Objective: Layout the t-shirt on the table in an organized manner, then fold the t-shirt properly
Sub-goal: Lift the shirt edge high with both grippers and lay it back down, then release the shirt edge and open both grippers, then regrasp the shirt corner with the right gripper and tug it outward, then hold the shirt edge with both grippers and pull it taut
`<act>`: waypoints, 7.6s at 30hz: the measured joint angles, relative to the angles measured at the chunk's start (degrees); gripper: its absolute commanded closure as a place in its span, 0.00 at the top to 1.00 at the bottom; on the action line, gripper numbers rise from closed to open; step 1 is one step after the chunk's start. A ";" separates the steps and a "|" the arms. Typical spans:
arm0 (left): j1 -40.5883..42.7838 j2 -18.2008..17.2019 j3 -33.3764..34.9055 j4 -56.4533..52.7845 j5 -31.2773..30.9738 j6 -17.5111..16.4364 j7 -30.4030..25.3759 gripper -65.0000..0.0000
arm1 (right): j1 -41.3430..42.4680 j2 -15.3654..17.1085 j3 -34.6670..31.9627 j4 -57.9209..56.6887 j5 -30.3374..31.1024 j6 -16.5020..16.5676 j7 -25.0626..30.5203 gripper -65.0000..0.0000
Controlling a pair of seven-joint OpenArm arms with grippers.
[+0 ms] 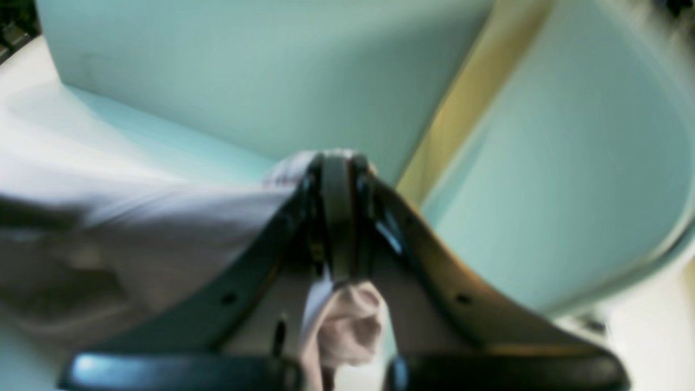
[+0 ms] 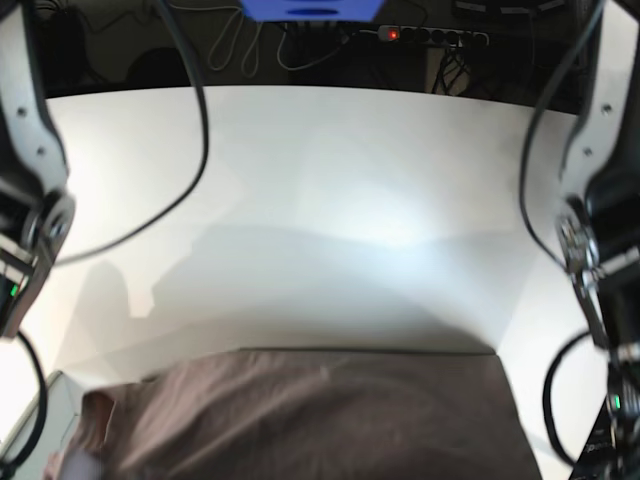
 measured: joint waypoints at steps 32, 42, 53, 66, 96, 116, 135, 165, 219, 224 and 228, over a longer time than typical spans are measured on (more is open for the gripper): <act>45.72 -2.08 -2.51 18.18 -14.21 0.39 -6.47 0.00 | -47.67 -7.91 13.46 26.73 0.28 -0.02 2.21 0.00; 63.87 -1.55 -11.26 21.46 -18.34 0.02 -7.13 0.00 | -66.88 -15.39 14.88 32.85 0.57 0.04 2.67 0.00; 70.60 -0.22 -13.22 21.11 -18.82 -0.22 -7.39 0.00 | -73.20 -15.04 14.91 26.93 0.33 0.00 8.72 0.00; 73.72 0.98 -13.90 21.11 -18.75 -0.20 -7.50 0.00 | -73.02 -14.27 14.75 22.77 0.09 -0.07 9.97 0.00; 73.92 1.29 -19.12 21.49 -18.69 -0.07 -0.11 0.59 | -73.33 -14.56 22.08 23.15 0.31 -0.07 9.62 0.48; 75.78 1.97 -19.43 19.98 -19.37 -1.27 -0.98 0.54 | -80.19 -23.52 26.01 30.51 0.11 0.00 9.42 0.60; 73.88 4.00 -19.12 19.54 -18.73 -0.39 -0.33 0.00 | -78.27 -22.18 19.32 20.83 0.24 -0.11 9.92 0.62; 72.94 3.98 -19.12 19.54 -18.73 -0.39 -0.11 0.00 | -72.43 -20.11 21.51 31.50 -9.51 0.04 9.46 0.62; 71.82 3.50 -19.30 19.98 -18.93 -0.39 -0.09 0.00 | -92.17 -22.62 1.70 27.19 -9.66 -0.13 9.70 0.06; 71.80 3.43 -19.52 19.98 -18.93 -0.39 -0.04 0.00 | -91.47 -22.21 3.45 23.65 -9.49 -0.13 10.14 0.44; 71.82 3.50 -23.28 19.98 -18.95 -0.39 0.11 0.00 | -91.54 -21.84 7.85 23.52 -9.49 -0.13 10.16 0.54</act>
